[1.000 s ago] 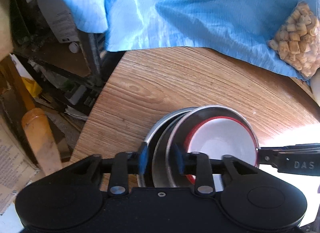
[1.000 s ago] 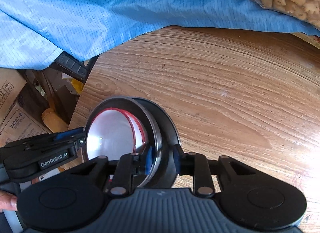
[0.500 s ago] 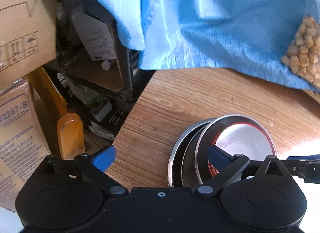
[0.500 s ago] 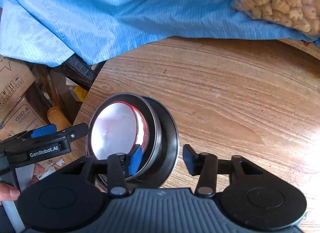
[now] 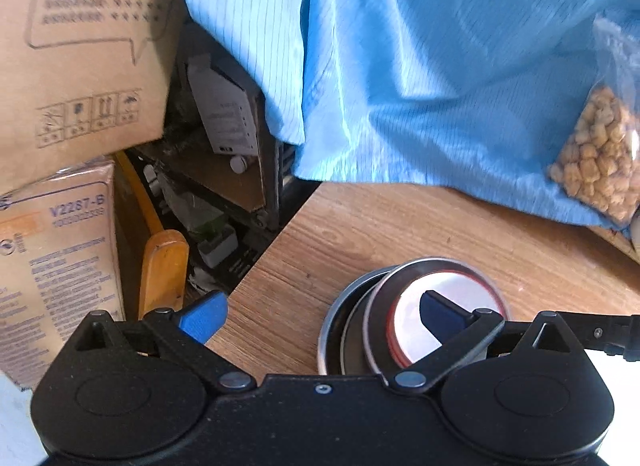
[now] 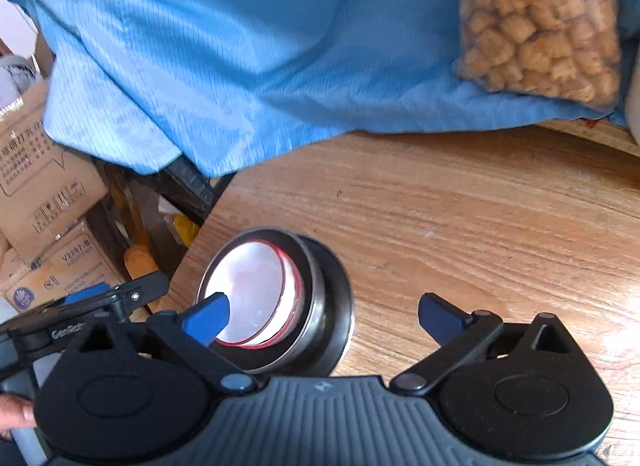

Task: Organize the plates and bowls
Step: 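Pull both grippers back and up from the stacked dishes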

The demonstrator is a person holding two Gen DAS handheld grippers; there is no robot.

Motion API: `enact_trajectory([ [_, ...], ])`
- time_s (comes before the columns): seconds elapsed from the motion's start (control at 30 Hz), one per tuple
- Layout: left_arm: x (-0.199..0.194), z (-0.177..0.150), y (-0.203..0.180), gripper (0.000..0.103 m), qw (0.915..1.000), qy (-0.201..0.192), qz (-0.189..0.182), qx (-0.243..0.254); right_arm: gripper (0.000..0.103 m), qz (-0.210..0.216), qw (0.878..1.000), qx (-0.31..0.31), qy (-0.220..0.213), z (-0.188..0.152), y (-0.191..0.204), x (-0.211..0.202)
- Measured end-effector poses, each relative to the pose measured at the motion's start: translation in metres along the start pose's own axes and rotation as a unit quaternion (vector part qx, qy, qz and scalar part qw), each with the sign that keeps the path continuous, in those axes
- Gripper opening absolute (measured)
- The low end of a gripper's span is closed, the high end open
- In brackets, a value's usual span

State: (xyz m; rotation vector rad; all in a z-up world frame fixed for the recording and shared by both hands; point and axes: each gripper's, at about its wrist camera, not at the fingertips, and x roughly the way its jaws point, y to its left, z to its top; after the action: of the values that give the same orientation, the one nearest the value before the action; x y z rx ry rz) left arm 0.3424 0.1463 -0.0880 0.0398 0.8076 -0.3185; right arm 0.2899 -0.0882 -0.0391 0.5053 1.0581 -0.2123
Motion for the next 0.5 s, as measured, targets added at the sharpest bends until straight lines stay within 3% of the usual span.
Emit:
enact_trajectory([
  [0.17, -0.023, -0.013, -0.015, 0.102, 0.9998, -0.014, 0.005, -0.014, 0.103, 0.009, 0.998, -0.039, -0.040, -0.011, -0.003, -0.024],
  [0.33, -0.044, -0.034, -0.029, 0.102, 0.9991, -0.031, 0.014, -0.026, 0.103, -0.023, 0.990, -0.108, -0.089, -0.031, 0.004, -0.048],
  [0.5, -0.060, -0.053, -0.038, 0.102, 0.9983, -0.040, 0.015, -0.039, 0.103, -0.022, 0.986, -0.119, -0.113, -0.048, -0.002, -0.071],
])
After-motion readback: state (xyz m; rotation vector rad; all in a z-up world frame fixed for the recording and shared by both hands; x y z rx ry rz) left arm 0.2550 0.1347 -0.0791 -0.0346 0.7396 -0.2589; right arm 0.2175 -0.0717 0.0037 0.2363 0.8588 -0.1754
